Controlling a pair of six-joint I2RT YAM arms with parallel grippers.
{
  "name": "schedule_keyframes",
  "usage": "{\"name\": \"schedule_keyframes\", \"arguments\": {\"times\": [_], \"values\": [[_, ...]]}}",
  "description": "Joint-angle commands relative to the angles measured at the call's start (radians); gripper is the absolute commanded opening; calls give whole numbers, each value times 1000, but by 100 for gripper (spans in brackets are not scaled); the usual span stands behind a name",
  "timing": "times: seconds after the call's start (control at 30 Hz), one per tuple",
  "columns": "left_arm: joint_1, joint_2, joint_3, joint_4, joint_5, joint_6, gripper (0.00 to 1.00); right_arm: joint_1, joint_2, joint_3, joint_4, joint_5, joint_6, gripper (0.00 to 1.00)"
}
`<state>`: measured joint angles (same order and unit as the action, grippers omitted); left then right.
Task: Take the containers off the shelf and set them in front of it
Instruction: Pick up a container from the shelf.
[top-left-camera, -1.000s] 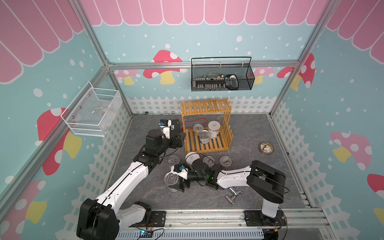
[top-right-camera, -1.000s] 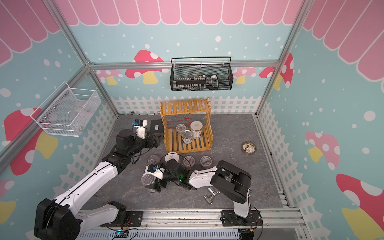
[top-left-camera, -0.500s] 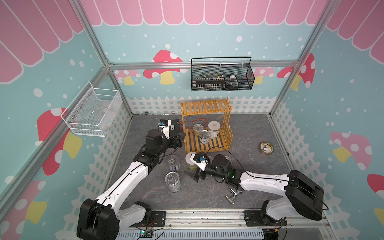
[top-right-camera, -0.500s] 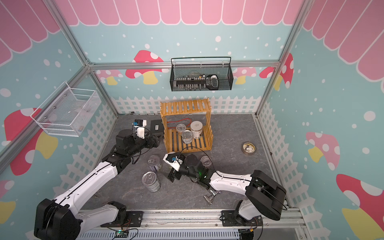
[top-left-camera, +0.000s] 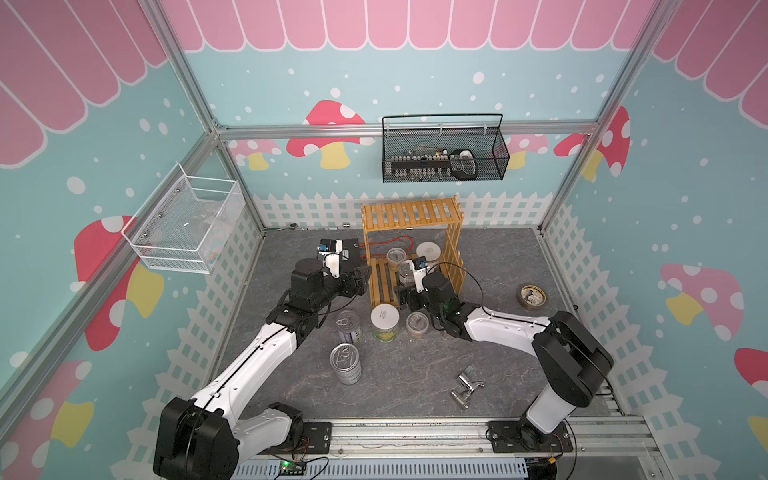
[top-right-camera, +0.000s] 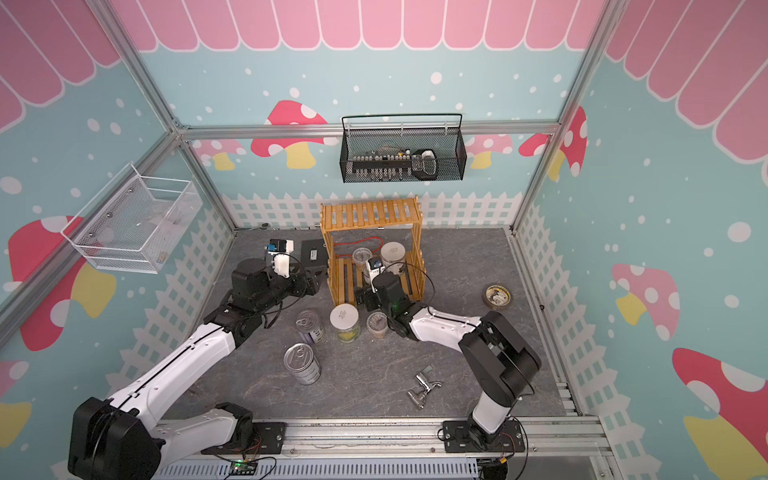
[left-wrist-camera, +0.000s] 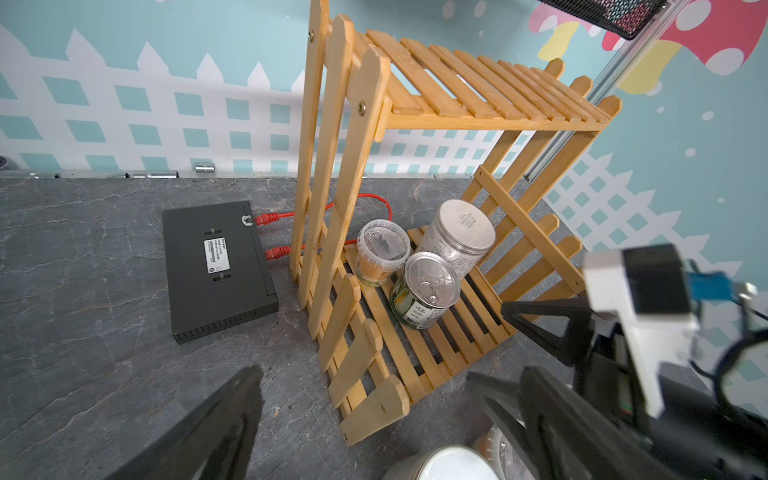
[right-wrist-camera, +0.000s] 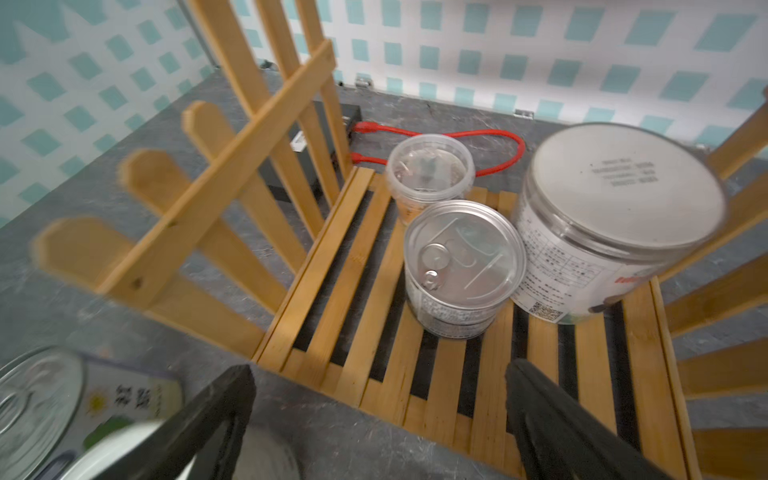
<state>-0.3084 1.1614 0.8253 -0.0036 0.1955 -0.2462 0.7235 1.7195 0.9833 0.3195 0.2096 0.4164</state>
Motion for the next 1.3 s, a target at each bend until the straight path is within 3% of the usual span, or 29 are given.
{"name": "schedule_keyframes", "arguments": {"times": [0.0,0.27,0.53,1.0,1.27], "values": [[6,-3,-11,-1,15,11,99,-7,69,88,-117,89,122,99],[6,1,-11,-2,19,15,99,-32,216,279,-268,183,215,99],[7,7,-12,3,25,15,99,-48,304,387,-321,178,203,99],[8,20,-8,5,33,17,99,-67,396,507,-364,185,194,99],[9,23,-9,6,35,19,99,-69,425,535,-373,179,176,91]]}}
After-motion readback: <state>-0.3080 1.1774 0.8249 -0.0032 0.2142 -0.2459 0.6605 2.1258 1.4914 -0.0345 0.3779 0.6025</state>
